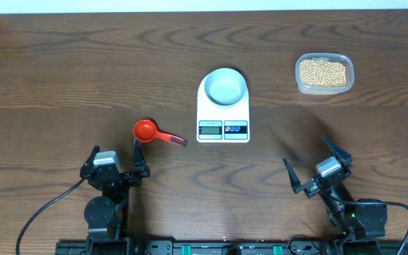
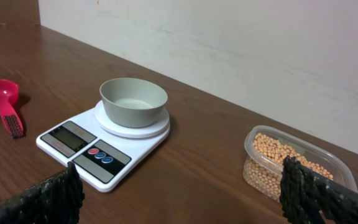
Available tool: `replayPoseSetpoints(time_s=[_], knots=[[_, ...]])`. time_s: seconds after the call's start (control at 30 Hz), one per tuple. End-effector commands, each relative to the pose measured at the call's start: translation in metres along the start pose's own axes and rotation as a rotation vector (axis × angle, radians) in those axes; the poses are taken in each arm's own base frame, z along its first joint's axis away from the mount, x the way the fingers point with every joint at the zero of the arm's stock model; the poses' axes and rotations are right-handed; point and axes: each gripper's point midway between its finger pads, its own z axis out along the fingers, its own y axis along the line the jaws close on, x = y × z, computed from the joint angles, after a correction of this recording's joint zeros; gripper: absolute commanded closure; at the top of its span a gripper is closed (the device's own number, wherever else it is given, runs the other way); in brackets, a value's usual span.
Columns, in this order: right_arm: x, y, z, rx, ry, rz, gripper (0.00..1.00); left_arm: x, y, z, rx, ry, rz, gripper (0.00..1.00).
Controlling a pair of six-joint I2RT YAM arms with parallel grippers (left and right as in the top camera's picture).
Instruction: Scoop item into bowl and weigh 50g on scale
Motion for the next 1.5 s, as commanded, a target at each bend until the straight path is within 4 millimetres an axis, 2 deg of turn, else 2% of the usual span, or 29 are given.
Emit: replayPoseSetpoints(time_s=[0.0, 0.13, 0.47, 0.9, 1.2, 1.47], knots=[[0.000, 0.002, 0.000, -0.011, -0.002, 0.002, 0.01, -0.026, 0.005, -0.006, -0.031, -0.059, -0.019, 0.02], [0.000, 0.002, 0.000, -0.011, -0.002, 0.002, 0.01, -0.038, 0.004, -0.008, -0.030, -0.071, -0.020, 0.02], [0.000, 0.002, 0.000, -0.011, -0.002, 0.002, 0.01, -0.043, 0.003, 0.002, -0.039, 0.016, -0.012, 0.02], [0.000, 0.002, 0.000, -0.011, -0.002, 0.002, 0.01, -0.069, -0.001, 0.019, -0.046, 0.086, -0.006, 0.02], [0.000, 0.002, 0.000, -0.011, -0.002, 0.002, 0.01, -0.090, -0.005, 0.024, -0.037, 0.071, -0.023, 0.02], [0.000, 0.002, 0.000, -0.011, -0.002, 0.002, 0.01, -0.096, -0.006, 0.028, -0.042, 0.133, -0.048, 0.02]])
